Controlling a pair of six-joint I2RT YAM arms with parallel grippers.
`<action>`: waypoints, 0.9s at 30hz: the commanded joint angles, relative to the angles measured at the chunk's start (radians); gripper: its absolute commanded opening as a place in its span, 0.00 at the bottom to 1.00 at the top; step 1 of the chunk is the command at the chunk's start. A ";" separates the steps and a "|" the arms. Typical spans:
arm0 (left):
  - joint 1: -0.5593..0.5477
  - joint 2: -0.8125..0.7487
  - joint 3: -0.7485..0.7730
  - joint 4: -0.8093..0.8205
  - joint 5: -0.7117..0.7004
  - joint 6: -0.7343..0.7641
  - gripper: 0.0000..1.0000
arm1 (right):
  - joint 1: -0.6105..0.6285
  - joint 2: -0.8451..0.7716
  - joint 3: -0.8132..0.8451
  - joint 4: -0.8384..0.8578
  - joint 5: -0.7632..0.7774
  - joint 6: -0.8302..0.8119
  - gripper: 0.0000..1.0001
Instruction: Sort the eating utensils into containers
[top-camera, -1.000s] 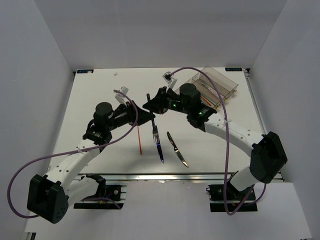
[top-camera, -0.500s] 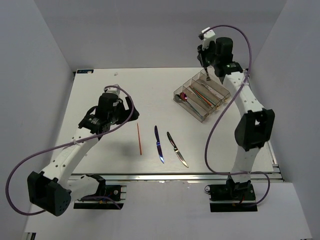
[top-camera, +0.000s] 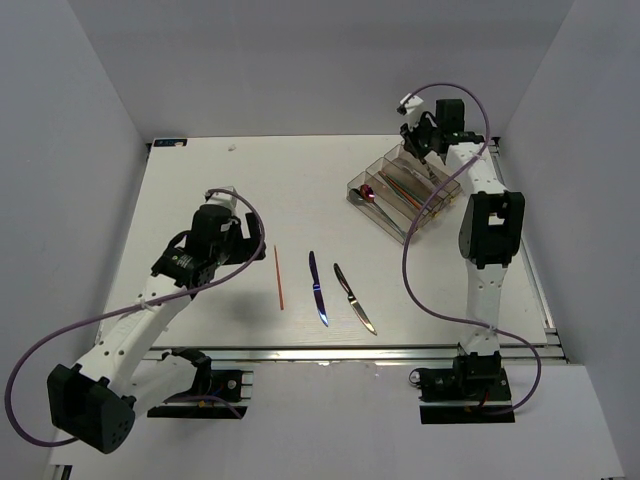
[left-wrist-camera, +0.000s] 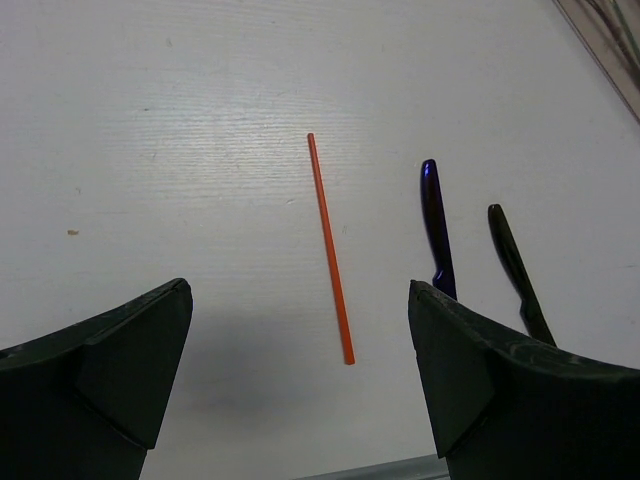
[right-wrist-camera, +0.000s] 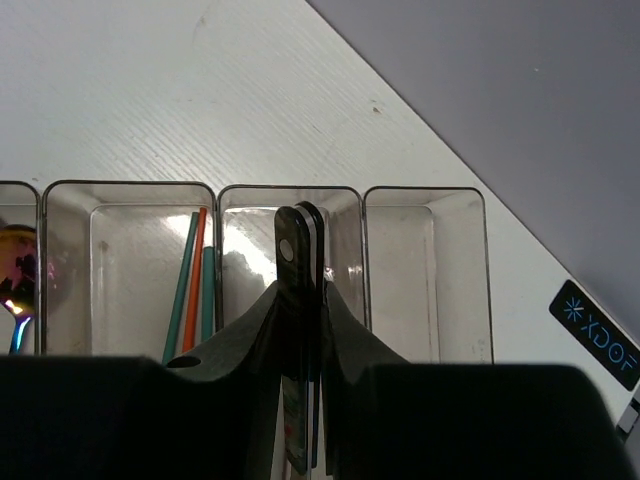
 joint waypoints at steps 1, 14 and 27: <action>0.000 0.001 -0.003 0.022 -0.007 0.018 0.98 | -0.006 -0.067 -0.028 0.088 -0.068 -0.039 0.00; 0.000 0.076 0.080 -0.040 -0.109 -0.080 0.98 | -0.012 -0.170 -0.021 0.106 -0.018 0.148 0.89; -0.001 0.197 0.180 -0.114 -0.276 -0.212 0.98 | 0.178 -0.963 -0.923 0.415 -0.155 0.799 0.89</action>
